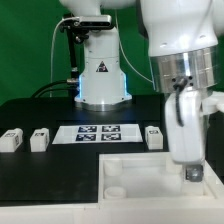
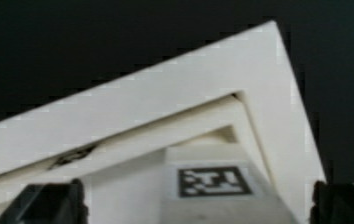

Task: Assemble one leg

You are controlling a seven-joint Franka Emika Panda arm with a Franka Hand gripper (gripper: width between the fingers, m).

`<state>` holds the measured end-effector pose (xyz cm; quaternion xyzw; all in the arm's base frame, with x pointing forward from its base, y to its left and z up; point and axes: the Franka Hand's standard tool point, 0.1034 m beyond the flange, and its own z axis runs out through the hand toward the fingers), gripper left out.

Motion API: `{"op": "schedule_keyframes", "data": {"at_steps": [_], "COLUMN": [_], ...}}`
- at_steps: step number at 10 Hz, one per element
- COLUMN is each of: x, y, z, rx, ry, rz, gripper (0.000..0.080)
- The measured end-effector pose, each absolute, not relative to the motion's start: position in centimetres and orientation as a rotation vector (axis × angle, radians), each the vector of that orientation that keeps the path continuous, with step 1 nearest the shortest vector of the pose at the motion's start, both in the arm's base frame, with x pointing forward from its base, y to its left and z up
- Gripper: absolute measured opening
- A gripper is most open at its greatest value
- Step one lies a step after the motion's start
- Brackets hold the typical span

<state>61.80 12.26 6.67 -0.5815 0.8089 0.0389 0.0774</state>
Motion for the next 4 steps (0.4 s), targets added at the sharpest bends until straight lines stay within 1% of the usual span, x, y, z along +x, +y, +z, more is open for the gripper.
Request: {"op": "schedule_keyframes", "data": {"at_steps": [1,2,3,4], "x": [61.4,61.1,61.1,61.0], "y": [12.7,13.0,13.0,13.0], "z": [7.6,9.2,9.8,9.4], "rx": [-1.775,-1.802,-1.802,-1.805], "ry": [2.389,2.354,2.345,2.349], "rz": [0.117,0.122,0.122,0.124], "gripper": [0.0645,0.0645,0.0648,0.0649]}}
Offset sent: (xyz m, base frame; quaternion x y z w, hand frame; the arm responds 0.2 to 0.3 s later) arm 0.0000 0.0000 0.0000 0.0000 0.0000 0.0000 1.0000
